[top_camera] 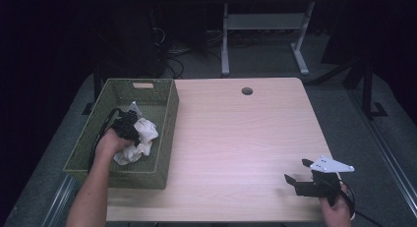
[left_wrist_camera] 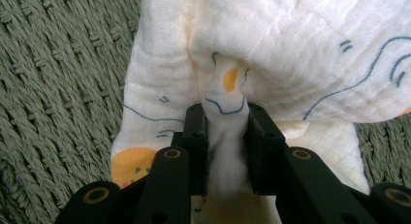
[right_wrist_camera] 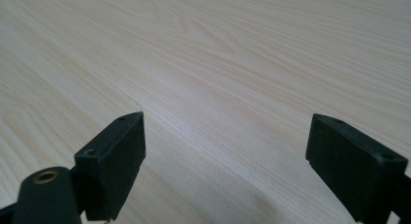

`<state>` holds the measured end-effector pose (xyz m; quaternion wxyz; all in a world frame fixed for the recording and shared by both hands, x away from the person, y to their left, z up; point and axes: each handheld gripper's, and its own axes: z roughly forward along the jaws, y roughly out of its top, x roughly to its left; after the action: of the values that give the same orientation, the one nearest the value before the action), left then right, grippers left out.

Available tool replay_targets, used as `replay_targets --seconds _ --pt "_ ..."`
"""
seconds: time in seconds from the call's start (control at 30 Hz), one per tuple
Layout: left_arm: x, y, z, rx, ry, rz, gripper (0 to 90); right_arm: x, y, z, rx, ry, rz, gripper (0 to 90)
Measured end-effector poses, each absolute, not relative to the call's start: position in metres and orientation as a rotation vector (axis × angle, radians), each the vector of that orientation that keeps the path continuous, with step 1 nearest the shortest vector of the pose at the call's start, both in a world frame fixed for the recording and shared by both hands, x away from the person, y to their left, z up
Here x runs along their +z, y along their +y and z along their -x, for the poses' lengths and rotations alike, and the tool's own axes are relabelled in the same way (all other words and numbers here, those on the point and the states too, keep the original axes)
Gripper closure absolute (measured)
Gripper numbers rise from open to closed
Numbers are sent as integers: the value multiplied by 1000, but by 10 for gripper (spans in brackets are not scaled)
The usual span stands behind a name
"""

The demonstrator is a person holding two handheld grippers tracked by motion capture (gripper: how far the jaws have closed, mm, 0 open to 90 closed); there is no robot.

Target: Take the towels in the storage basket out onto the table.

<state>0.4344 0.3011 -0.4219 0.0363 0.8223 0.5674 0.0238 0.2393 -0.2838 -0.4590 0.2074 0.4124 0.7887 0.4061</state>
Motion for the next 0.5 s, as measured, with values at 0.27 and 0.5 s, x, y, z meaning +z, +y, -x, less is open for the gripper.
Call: replay_targets --seconds 0.27,0.5 --pt "-421 299 -433 92 1730 -2539 747 -459 -284 -240 1129 2198 -1149 138" --pt "-405 303 -428 106 1680 -2498 767 -459 -286 -240 1130 2191 -1151 139"
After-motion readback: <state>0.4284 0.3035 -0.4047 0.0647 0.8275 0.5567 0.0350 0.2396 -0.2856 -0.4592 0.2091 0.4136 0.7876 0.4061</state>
